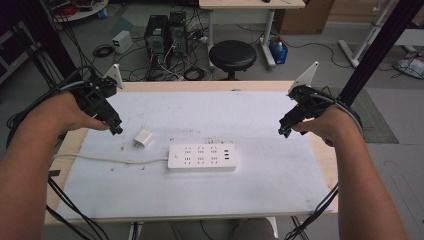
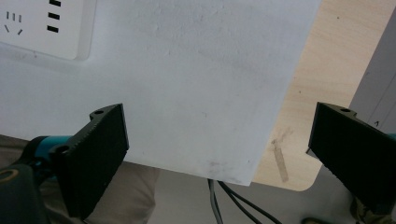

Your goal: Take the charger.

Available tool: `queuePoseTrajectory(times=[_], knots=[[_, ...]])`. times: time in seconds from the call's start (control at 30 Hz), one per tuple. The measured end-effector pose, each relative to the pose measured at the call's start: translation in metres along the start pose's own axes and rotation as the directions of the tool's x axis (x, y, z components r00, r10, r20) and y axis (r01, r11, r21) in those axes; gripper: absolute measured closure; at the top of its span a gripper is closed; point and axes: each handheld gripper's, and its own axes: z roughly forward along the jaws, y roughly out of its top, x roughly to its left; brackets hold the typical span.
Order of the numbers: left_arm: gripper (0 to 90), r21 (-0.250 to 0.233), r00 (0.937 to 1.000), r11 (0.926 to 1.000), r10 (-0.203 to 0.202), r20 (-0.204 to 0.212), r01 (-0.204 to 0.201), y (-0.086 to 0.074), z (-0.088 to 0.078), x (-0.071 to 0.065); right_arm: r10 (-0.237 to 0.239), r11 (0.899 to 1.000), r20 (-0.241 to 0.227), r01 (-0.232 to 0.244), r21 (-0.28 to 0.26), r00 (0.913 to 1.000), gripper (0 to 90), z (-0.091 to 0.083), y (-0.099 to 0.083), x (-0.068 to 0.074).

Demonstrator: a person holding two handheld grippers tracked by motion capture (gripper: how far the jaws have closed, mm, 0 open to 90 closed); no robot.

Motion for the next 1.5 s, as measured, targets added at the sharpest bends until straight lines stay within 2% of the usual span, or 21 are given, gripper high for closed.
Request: queuePoseTrajectory(times=[0.1,0.23,0.27,0.3,0.37,0.43,0.47,0.53,0.63,0.67,0.7,0.73,0.77,0.83,0.9,0.97,1.07,1.17,1.3,1.5], knots=[[15.8,-0.005,1.0,1.0,-0.002,-0.005,0.002,0.002,0.001,0.0,0.0,1.0,-0.001,0.0,0.002,1.0,4.3,0.0,0.0,0.0],[15.9,-0.025,1.0,0.9997,-0.005,0.002,0.005,0.005,0.013,0.002,-0.013,1.0,0.004,0.013,0.003,0.9999,4.3,0.001,0.001,0.002],[15.9,-0.022,0.9997,0.9996,-0.014,0.018,0.015,0.008,0.025,0.003,-0.013,1.0,0.007,0.013,0.008,0.9999,4.2,0.001,0.001,0.002],[15.9,-0.022,0.9997,0.9996,-0.014,0.018,0.015,0.008,0.025,0.003,-0.013,1.0,0.006,0.013,0.007,0.9999,4.3,0.001,0.001,0.003],[15.9,-0.011,0.9994,0.9997,-0.02,0.027,0.021,0.012,0.044,0.003,-0.016,1.0,0.008,0.016,0.007,0.9998,4.3,0.002,0.002,0.003],[15.9,-0.011,0.9994,0.9997,-0.02,0.027,0.021,0.012,0.044,0.003,-0.019,1.0,0.009,0.019,0.007,0.9998,4.3,0.002,0.003,0.003],[15.9,-0.026,0.9994,0.9993,-0.025,0.022,0.026,0.018,0.063,0.001,-0.027,1.0,0.01,0.027,0.006,0.9996,4.3,0.002,0.003,0.005],[15.9,-0.036,0.9994,0.999,-0.026,0.025,0.027,0.02,0.069,0.001,-0.032,0.999,0.01,0.032,0.005,0.9994,4.3,0.002,0.003,0.006],[15.9,-0.045,0.999,0.9985,-0.031,0.032,0.033,0.026,0.088,-0.001,-0.043,0.999,0.01,0.043,0.005,0.999,4.3,0.003,0.003,0.009],[15.9,-0.038,0.9981,0.9983,-0.042,0.045,0.044,0.03,0.102,-0.002,-0.05,0.999,0.009,0.05,0.006,0.9987,4.3,0.004,0.003,0.01],[15.9,-0.038,0.9981,0.9983,-0.042,0.045,0.044,0.03,0.102,-0.002,-0.051,0.999,0.012,0.051,0.004,0.9986,4.3,0.004,0.003,0.01],[15.9,-0.027,0.9981,0.9986,-0.045,0.042,0.047,0.035,0.116,-0.002,-0.055,0.998,0.011,0.055,0.002,0.9984,4.3,0.004,0.002,0.011],[15.9,-0.029,0.9979,0.9981,-0.052,0.038,0.053,0.037,0.123,-0.003,-0.059,0.998,0.01,0.059,0.002,0.9982,4.3,0.004,0.002,0.012],[15.9,-0.027,0.9972,0.9974,-0.067,0.035,0.068,0.041,0.137,-0.003,-0.066,0.998,0.013,0.066,-0.001,0.9978,4.3,0.003,0.002,0.014],[15.9,-0.028,0.9958,0.9962,-0.081,0.043,0.082,0.043,0.144,-0.003,-0.081,0.997,0.022,0.081,-0.003,0.9965,4.3,0.004,0.001,0.016],[15.9,0.002,0.995,0.9966,-0.082,0.057,0.082,0.049,0.16,-0.002,-0.088,0.996,0.03,0.088,0.001,0.9956,4.3,0.004,0.001,0.018],[15.9,0.012,0.9941,0.9958,-0.092,0.058,0.091,0.053,0.169,-0.001,-0.092,0.996,0.028,0.092,0.002,0.9954,4.3,0.005,0.001,0.019],[15.9,0.014,0.9941,0.9949,-0.1,0.041,0.1,0.06,0.178,0.0,-0.102,0.995,0.033,0.102,0.003,0.9943,4.3,0.006,0.001,0.02],[15.9,0.063,0.9944,0.9938,-0.095,0.047,0.092,0.07,0.194,-0.003,-0.12,0.993,0.039,0.12,0.006,0.992,4.3,0.007,0.002,0.023],[15.9,0.068,0.9942,0.9924,-0.105,0.026,0.103,0.076,0.205,-0.003,-0.126,0.992,0.041,0.125,0.011,0.9912,4.3,0.01,0.001,0.021]])
